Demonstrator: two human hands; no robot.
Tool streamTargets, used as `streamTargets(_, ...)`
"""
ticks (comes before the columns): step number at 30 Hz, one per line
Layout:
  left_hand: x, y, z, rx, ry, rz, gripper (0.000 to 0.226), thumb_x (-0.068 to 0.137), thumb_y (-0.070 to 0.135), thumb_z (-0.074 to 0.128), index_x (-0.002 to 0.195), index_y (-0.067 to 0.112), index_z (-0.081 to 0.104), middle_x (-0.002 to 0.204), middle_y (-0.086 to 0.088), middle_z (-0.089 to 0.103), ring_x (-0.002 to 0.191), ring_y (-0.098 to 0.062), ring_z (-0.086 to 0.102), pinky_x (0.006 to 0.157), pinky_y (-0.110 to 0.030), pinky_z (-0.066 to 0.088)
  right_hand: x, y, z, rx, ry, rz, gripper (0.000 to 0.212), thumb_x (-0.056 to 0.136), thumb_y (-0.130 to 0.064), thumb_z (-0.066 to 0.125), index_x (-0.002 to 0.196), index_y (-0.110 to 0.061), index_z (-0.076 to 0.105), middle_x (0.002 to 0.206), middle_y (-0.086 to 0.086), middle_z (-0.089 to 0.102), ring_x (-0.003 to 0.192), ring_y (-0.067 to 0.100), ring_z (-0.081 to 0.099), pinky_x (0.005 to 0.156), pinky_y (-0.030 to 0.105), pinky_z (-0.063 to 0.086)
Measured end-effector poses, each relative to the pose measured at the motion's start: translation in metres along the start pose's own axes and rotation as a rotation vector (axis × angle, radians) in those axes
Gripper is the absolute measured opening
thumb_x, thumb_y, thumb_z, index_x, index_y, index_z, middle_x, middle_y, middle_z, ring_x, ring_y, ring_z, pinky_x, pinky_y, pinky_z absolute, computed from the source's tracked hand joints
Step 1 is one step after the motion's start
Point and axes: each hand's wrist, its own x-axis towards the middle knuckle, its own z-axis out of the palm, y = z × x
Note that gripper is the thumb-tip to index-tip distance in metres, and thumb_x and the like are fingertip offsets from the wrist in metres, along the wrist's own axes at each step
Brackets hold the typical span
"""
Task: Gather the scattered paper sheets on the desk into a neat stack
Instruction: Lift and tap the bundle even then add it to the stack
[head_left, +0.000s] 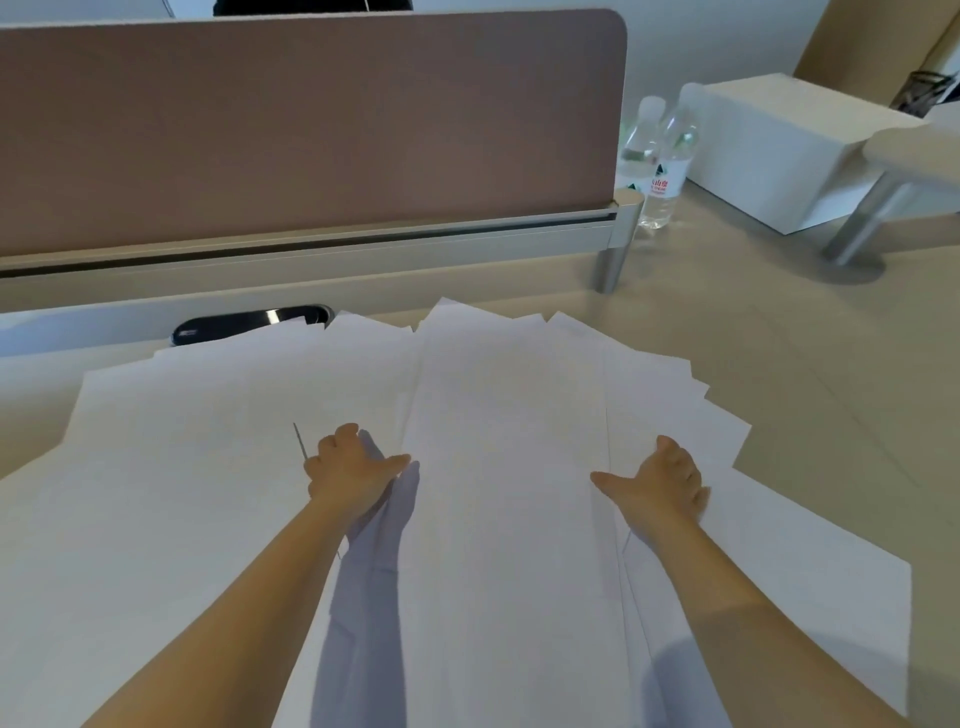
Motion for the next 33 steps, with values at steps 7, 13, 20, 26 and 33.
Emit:
streamTargets(7, 0.002, -0.002, 0.0, -0.207, -0.121, 0.024, 0.08, 0.079, 0.037, 0.069, 0.142, 0.015, 0.025, 0.146, -0.009, 0.034, 0.134, -0.034, 0.034, 0.108, -0.044, 0.032, 0.009, -0.017, 0.007, 0.148, -0.182, -0.208, 0.076, 0.078, -0.025, 0.068, 0.141, -0.019, 0.026, 0.147, 0.005, 0.032, 0.139, 0.024, 0.025, 0.119, 0.042, 0.01)
streamTargets(13, -0.007, -0.003, 0.002, -0.326, -0.121, -0.034, 0.086, 0.079, 0.029, 0.071, 0.145, 0.018, 0.017, 0.146, -0.014, 0.033, 0.13, -0.039, 0.039, 0.105, -0.05, 0.038, 0.006, -0.028, 0.007, 0.345, -0.113, -0.101, 0.087, 0.08, -0.019, 0.068, 0.147, -0.016, 0.013, 0.149, 0.011, 0.03, 0.137, 0.029, 0.03, 0.112, 0.044, 0.03)
streamTargets(20, -0.032, 0.016, 0.007, -0.617, -0.147, -0.236, 0.059, 0.088, 0.015, 0.06, 0.134, -0.005, 0.03, 0.127, -0.021, 0.05, 0.114, -0.036, 0.053, 0.086, -0.037, 0.045, 0.007, -0.029, 0.015, 0.392, -0.255, -0.065, 0.069, 0.076, -0.024, 0.06, 0.139, -0.017, 0.033, 0.132, 0.007, 0.054, 0.116, 0.028, 0.055, 0.099, 0.044, 0.046)
streamTargets(26, -0.048, -0.002, 0.0, -0.536, -0.243, -0.176, 0.022, 0.085, 0.011, 0.061, 0.101, 0.0, 0.051, 0.091, -0.009, 0.057, 0.091, -0.027, 0.054, 0.075, -0.03, 0.044, 0.008, -0.019, 0.017, 0.372, -0.313, -0.078, 0.057, 0.08, -0.018, 0.059, 0.134, -0.01, 0.041, 0.127, 0.012, 0.056, 0.113, 0.033, 0.056, 0.096, 0.045, 0.049)
streamTargets(33, -0.068, -0.018, 0.008, -0.766, -0.286, -0.208, 0.022, 0.083, -0.006, 0.06, 0.104, 0.0, 0.058, 0.098, -0.013, 0.056, 0.094, -0.029, 0.053, 0.087, -0.038, 0.043, -0.007, -0.022, 0.002, 0.504, -0.418, -0.069, 0.033, 0.087, 0.0, 0.05, 0.12, 0.002, 0.056, 0.118, 0.022, 0.061, 0.106, 0.037, 0.059, 0.099, 0.044, 0.045)
